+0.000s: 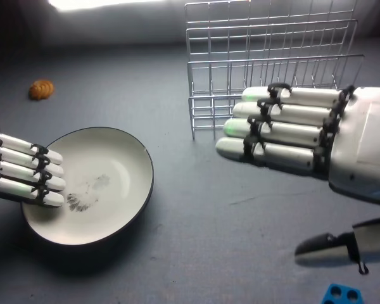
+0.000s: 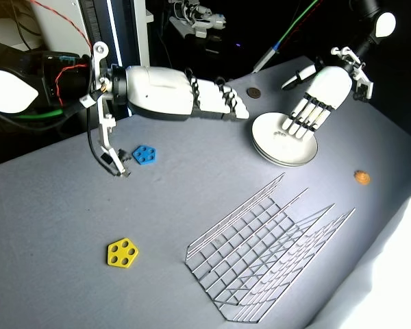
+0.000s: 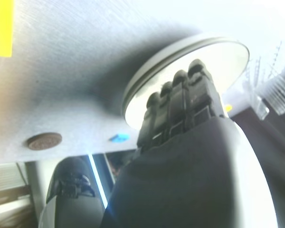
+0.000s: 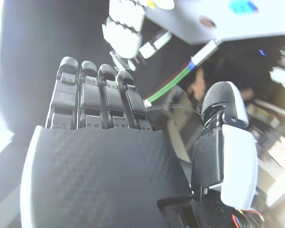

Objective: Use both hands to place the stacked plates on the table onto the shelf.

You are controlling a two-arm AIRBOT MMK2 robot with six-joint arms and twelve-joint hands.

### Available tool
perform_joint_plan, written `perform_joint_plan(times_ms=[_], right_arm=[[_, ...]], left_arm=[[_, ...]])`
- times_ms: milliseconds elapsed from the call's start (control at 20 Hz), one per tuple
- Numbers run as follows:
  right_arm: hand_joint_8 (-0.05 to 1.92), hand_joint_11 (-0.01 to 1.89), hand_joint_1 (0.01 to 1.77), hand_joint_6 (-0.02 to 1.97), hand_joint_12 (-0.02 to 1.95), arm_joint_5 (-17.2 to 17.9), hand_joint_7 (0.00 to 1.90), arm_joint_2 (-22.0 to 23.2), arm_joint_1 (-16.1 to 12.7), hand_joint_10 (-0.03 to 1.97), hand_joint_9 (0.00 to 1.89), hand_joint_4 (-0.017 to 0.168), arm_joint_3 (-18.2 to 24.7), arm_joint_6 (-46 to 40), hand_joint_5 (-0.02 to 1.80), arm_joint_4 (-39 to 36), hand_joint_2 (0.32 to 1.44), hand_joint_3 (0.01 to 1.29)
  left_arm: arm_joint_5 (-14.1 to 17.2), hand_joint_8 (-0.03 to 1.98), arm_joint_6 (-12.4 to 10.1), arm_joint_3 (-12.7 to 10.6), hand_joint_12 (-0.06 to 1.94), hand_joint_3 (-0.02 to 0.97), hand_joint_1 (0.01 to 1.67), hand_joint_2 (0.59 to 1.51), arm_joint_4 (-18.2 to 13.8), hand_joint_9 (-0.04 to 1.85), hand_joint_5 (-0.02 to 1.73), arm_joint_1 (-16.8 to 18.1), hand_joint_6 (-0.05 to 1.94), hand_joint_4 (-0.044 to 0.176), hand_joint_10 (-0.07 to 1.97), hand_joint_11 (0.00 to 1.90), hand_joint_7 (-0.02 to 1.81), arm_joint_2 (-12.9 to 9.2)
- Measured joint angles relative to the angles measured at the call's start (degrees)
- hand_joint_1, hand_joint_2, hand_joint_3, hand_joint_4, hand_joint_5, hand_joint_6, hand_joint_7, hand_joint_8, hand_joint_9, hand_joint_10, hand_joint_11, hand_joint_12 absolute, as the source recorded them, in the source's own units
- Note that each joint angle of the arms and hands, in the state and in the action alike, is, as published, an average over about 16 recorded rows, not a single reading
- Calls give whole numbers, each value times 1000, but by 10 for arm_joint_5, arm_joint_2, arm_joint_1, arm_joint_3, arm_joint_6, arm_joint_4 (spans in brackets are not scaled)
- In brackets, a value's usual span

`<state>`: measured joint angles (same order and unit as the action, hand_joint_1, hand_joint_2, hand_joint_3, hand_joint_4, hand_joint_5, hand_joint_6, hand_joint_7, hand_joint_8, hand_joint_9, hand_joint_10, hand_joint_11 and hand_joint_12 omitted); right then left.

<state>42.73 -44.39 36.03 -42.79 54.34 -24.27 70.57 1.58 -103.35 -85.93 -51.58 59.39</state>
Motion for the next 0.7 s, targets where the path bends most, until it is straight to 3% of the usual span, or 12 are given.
perform_joint_plan(times_ms=[300, 700], right_arm=[[10, 19, 421, 16, -6, -21, 12, 0, 0, 1, 22, 0, -2, 5, 20, -11, 1078, 24], [11, 20, 843, 16, -6, -36, 12, -1, 0, 1, 21, 2, -2, 13, 20, -15, 1040, 23]], left_arm=[[3, -12, -4, -9, -8, 17, 16, 1081, 1, 14, 18, -9, -6, -1, 8, 15, 14, 5], [1, -14, -8, -6, -8, 17, 16, 1082, 4, 15, 10, -17, 3, -3, 1, 16, 7, 7]])
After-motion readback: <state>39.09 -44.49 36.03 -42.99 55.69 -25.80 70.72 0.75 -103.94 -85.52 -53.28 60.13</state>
